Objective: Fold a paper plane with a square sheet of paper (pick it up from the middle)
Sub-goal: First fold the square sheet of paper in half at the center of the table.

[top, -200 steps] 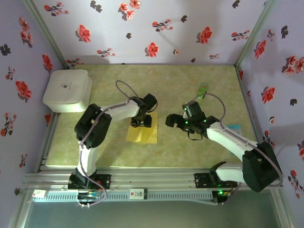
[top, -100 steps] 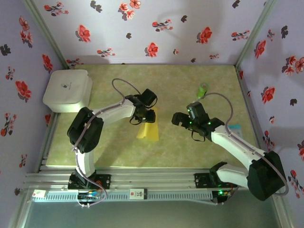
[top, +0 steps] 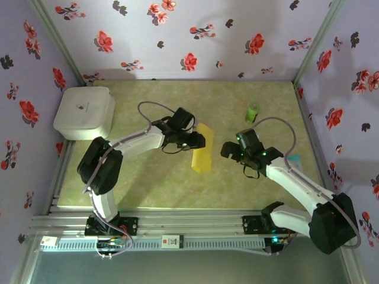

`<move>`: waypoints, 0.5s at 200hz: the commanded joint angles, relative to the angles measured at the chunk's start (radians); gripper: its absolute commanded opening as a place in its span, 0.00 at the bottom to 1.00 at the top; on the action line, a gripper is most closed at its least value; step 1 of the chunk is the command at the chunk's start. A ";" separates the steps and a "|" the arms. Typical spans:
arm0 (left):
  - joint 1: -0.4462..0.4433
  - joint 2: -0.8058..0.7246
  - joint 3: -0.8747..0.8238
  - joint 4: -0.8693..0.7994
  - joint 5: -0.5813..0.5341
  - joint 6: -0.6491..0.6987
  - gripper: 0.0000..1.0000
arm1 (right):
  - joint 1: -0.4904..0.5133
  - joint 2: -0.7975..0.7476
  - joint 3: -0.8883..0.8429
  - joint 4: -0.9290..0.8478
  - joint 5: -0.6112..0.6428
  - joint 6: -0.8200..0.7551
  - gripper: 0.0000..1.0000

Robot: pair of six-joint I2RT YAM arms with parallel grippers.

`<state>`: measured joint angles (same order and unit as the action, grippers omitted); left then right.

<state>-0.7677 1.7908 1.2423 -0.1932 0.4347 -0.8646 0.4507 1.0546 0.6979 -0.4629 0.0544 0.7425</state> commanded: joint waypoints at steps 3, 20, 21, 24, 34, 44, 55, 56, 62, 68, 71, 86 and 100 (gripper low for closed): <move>0.008 -0.018 -0.069 0.211 0.103 -0.141 0.38 | -0.057 -0.044 -0.064 0.106 -0.129 0.048 0.99; 0.008 -0.002 -0.092 0.223 0.103 -0.151 0.38 | -0.075 -0.061 -0.101 0.194 -0.218 0.068 0.99; 0.008 0.000 -0.093 0.223 0.103 -0.151 0.38 | -0.077 -0.061 -0.102 0.196 -0.221 0.069 0.99; 0.010 0.004 -0.095 0.220 0.103 -0.150 0.37 | -0.078 -0.061 -0.104 0.206 -0.231 0.069 0.99; 0.010 0.017 -0.102 0.207 0.099 -0.143 0.37 | -0.077 -0.060 -0.105 0.222 -0.252 0.066 0.99; 0.010 0.029 -0.112 0.192 0.084 -0.143 0.37 | -0.078 -0.056 -0.099 0.223 -0.267 0.058 0.99; 0.010 0.042 -0.122 0.186 0.070 -0.138 0.37 | -0.077 -0.049 -0.093 0.219 -0.280 0.047 0.99; 0.010 0.042 -0.123 0.185 0.070 -0.138 0.37 | -0.077 -0.049 -0.092 0.219 -0.281 0.046 0.99; 0.009 0.049 -0.126 0.186 0.066 -0.135 0.37 | -0.078 -0.044 -0.092 0.220 -0.289 0.043 0.99; 0.009 0.055 -0.129 0.183 0.058 -0.132 0.37 | -0.078 -0.042 -0.092 0.223 -0.294 0.042 0.99; 0.010 0.058 -0.131 0.180 0.053 -0.130 0.37 | -0.077 -0.040 -0.092 0.225 -0.298 0.041 0.99; 0.010 0.071 -0.135 0.173 0.036 -0.122 0.37 | -0.078 -0.030 -0.093 0.236 -0.313 0.044 0.99; 0.010 0.083 -0.133 0.149 0.010 -0.114 0.38 | -0.077 -0.017 -0.095 0.249 -0.326 0.050 0.99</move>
<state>-0.7654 1.8423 1.1206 -0.0235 0.4885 -0.9863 0.3775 1.0206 0.5999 -0.2558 -0.2203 0.7864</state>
